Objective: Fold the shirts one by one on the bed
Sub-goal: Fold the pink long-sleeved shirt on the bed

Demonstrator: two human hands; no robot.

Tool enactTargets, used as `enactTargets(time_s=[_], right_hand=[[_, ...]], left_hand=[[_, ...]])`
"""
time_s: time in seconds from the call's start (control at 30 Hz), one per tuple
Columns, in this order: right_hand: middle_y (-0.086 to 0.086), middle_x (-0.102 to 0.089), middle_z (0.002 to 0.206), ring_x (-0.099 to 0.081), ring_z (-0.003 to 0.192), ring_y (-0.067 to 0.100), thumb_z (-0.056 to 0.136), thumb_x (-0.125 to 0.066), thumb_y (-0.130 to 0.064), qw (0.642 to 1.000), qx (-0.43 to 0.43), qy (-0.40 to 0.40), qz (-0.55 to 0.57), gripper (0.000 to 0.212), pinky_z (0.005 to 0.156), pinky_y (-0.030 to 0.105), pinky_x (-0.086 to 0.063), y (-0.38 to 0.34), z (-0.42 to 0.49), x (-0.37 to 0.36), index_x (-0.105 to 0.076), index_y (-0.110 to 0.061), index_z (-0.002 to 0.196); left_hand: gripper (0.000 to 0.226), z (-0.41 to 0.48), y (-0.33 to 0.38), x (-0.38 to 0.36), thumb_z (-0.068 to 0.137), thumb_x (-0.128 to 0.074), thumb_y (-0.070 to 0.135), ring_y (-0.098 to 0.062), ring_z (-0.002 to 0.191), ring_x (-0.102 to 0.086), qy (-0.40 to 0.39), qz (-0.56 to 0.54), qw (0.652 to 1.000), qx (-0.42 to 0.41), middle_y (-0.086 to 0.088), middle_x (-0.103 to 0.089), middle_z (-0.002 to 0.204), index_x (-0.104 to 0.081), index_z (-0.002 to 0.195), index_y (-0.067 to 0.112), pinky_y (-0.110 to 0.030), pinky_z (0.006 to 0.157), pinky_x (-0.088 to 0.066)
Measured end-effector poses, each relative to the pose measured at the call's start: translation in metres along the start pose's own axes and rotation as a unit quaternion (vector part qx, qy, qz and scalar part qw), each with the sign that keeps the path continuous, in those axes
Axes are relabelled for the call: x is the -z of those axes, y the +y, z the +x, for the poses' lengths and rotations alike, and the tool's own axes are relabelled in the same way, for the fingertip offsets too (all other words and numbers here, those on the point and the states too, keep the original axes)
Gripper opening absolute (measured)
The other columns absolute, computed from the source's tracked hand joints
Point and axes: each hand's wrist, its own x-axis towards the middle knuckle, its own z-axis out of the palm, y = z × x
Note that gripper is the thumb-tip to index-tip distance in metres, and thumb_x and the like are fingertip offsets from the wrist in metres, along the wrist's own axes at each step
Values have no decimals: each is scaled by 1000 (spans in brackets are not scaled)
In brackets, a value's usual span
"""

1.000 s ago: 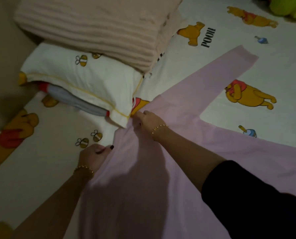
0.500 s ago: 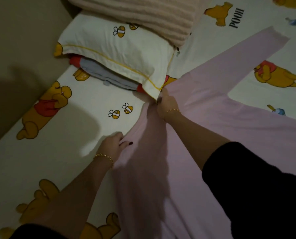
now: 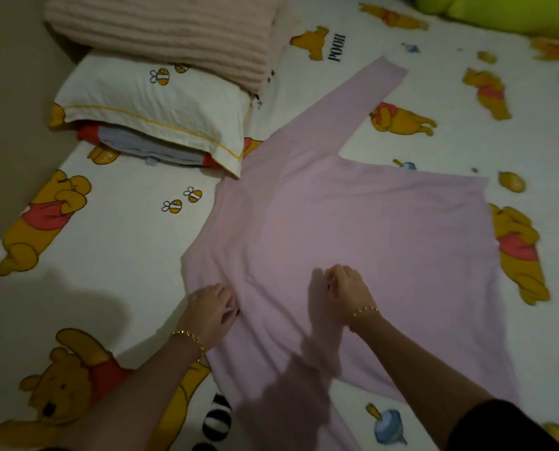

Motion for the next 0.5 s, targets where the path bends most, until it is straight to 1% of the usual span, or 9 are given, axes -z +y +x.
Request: enactTargets(time_s=[0.07,0.1,0.13,0.2,0.23,0.33,0.4,0.5], right_hand=[[7,-54,100,-52,94,25,91,-50,-15,1000,-26,-9,2,4,79,33,-45,21,-35,4,-52,-18,92],[7,-54,100,-52,93,24,90,-50,-14,999,-38,-14,-3,5,77,31,-44,31,-50,7,-51,-19,91],[8,-54,101,-51,94,24,90,-50,-14,999,-47,-22,-10,5,77,31,-44,38,-60,7,-52,-18,93],[9,-54,105,-49,99,26,89,-51,-14,998,-57,-32,-22,12,81,33,-43,53,-85,13,-54,-13,100],[10,-55,105,-49,101,26,89,-51,-15,997,-58,-34,-25,14,82,35,-43,60,-96,15,-55,-11,102],[10,-55,103,-49,99,28,87,-53,-19,998,-45,-37,-23,17,80,36,-43,79,-130,18,-54,-10,102],[8,-53,105,-48,100,27,85,-56,-24,997,-28,-49,-47,25,81,36,-43,92,-147,19,-51,-11,105],[5,-49,112,-45,105,26,81,-60,-32,992,-4,-58,-112,38,85,37,-41,108,-168,23,-48,-14,112]], left_hand=[[23,-19,11,-7,80,-64,26,-15,70,-54,-34,-8,999,-18,7,-52,76,-42,75,28,-28,64,-40],[20,-27,17,-10,81,-61,30,-14,70,-54,-50,-5,998,-26,8,-51,76,-42,75,28,-27,64,-40],[16,-33,19,-12,83,-56,35,-13,71,-54,-61,1,998,-33,9,-51,76,-44,75,27,-26,64,-40],[19,-45,33,-13,84,-44,43,-12,72,-53,-77,26,995,-49,10,-51,77,-48,77,26,-26,64,-39],[19,-50,39,-12,85,-43,43,-12,75,-53,-93,38,993,-54,10,-51,79,-49,79,25,-26,66,-38],[14,-65,53,-15,84,-52,35,-14,89,-53,-146,85,983,-69,8,-51,91,-51,92,24,-27,77,-38],[24,-72,61,-15,75,-57,31,-15,93,-52,-166,97,979,-71,7,-49,94,-52,97,23,-29,80,-39],[45,-83,69,-16,62,-65,30,-16,97,-47,-206,117,969,-71,6,-46,102,-51,104,22,-27,77,-31]])
